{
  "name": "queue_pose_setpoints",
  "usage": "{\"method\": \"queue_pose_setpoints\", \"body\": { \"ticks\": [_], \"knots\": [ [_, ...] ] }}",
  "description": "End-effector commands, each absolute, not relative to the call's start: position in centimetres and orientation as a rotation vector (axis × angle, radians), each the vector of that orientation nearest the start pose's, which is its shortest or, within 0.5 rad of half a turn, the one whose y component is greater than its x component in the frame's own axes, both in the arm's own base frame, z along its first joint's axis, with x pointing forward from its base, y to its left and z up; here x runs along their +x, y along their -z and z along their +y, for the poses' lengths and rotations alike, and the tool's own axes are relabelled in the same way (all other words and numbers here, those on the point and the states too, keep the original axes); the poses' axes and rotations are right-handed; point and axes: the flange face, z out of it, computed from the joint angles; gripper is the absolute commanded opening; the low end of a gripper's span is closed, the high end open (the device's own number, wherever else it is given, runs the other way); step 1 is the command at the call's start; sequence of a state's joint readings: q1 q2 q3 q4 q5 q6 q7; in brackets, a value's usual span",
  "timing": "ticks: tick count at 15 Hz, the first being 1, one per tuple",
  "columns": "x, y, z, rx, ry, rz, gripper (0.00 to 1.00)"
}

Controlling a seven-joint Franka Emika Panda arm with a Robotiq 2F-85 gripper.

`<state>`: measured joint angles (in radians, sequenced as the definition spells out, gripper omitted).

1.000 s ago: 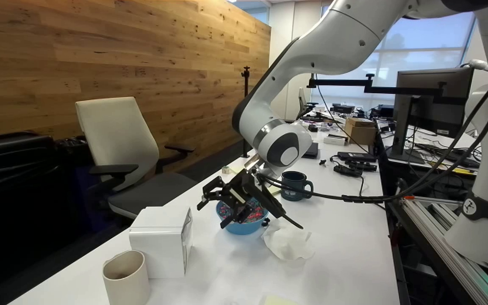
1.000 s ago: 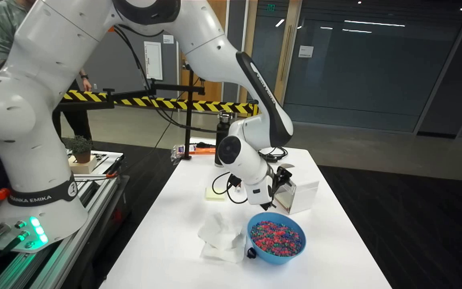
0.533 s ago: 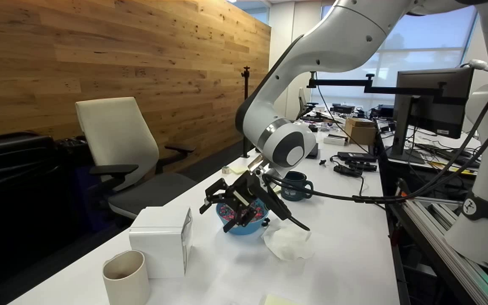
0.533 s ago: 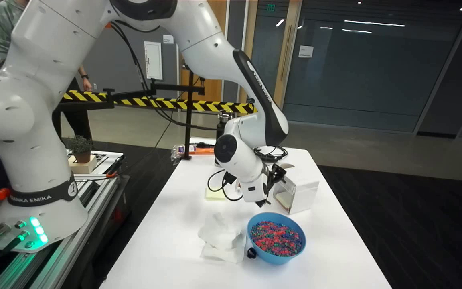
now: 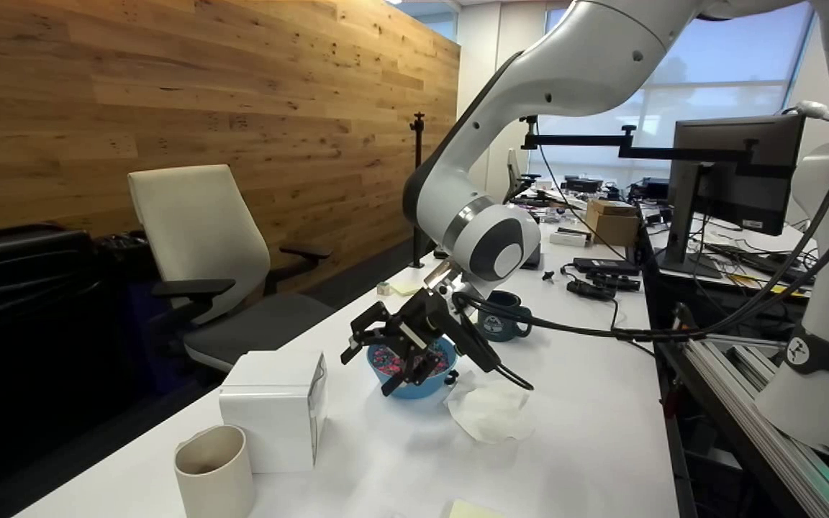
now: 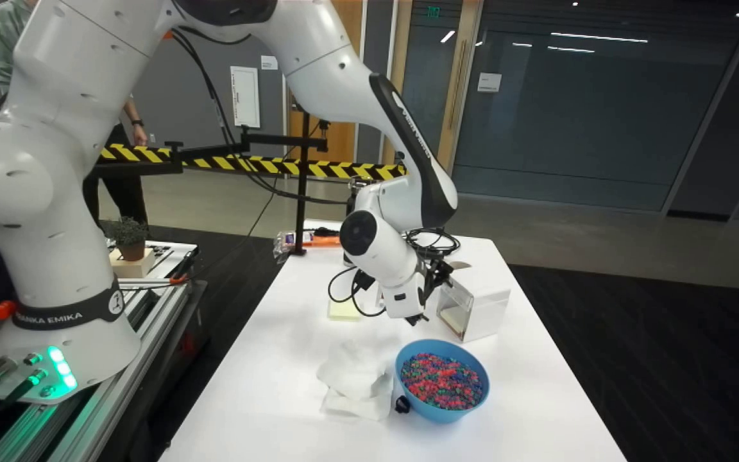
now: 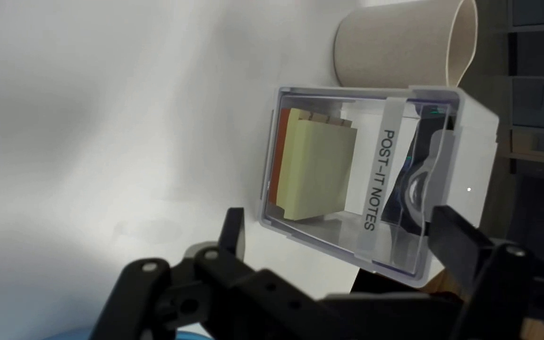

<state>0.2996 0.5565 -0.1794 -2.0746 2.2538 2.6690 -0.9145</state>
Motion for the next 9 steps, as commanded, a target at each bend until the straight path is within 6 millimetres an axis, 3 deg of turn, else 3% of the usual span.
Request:
{"method": "queue_pose_setpoints", "body": {
  "ticks": [1, 2, 9],
  "knots": [
    [53.8, -15.4, 3.7, -2.023, 0.499, 1.151, 1.00],
    [54.6, -14.3, 4.0, -2.030, 0.504, 1.176, 1.00],
    [54.4, -14.6, 3.9, -2.028, 0.503, 1.176, 1.00]
  ]
}}
